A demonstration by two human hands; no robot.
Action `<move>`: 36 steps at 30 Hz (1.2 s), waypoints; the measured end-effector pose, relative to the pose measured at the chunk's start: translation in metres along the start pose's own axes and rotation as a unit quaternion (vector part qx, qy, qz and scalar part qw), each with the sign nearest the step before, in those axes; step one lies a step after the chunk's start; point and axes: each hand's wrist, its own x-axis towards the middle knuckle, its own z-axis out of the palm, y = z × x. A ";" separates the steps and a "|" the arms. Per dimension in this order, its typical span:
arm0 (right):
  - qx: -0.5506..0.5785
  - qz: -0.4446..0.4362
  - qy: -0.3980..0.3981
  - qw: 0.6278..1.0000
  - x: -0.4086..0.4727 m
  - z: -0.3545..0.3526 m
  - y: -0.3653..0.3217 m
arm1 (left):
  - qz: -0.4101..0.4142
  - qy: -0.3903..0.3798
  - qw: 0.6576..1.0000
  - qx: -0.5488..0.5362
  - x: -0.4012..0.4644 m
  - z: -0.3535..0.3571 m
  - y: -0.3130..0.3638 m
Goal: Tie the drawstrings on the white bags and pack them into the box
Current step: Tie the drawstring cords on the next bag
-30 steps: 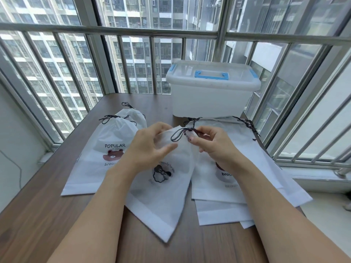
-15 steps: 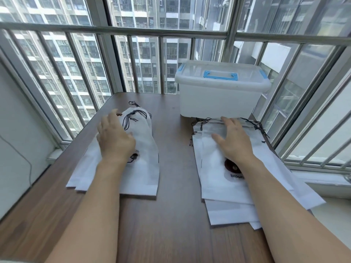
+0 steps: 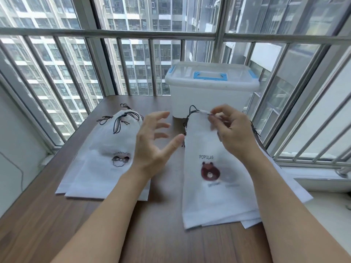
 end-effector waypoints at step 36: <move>0.572 0.339 0.108 0.739 0.003 -0.025 0.040 | -0.263 0.153 0.821 -0.484 0.024 -0.014 -0.008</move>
